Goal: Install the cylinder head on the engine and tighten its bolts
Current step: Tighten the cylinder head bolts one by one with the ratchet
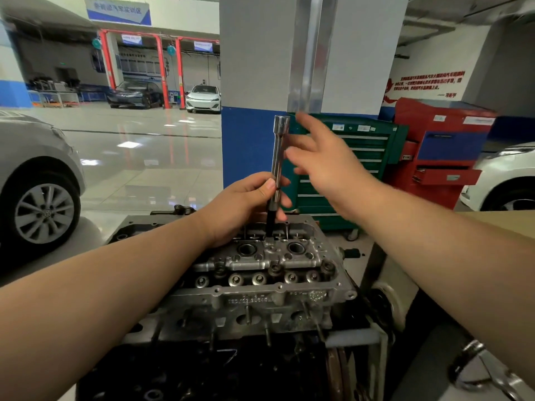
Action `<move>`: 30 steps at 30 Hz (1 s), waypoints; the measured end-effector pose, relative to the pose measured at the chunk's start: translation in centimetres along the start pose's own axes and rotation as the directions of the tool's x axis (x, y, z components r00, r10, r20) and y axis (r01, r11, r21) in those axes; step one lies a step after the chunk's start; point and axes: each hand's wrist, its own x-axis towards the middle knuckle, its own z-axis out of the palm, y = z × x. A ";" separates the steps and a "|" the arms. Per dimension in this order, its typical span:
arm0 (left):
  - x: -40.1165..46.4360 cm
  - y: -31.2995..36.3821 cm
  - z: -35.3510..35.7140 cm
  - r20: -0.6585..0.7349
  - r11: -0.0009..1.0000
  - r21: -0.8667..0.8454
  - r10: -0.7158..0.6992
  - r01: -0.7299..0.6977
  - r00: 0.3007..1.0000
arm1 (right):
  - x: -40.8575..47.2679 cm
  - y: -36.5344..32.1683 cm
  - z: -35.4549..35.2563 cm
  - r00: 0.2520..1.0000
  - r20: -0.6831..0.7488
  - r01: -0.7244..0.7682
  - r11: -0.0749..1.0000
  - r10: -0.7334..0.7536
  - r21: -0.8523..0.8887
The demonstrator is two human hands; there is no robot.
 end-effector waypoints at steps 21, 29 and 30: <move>-0.3 -0.5 -1.6 -0.070 0.997 0.016 -0.072 0.073 0.995 | -2.8 5.6 5.9 0.992 -0.123 0.019 0.976 0.008 0.218; 0.0 -1.1 -1.7 -0.152 0.988 0.157 0.015 0.009 0.988 | -1.5 4.7 4.9 0.992 -0.128 0.000 1.000 -0.002 -0.019; 0.1 -1.2 -1.8 -0.171 0.983 0.185 0.025 0.007 0.985 | -1.3 4.5 4.6 0.993 -0.119 -0.006 0.999 -0.001 -0.053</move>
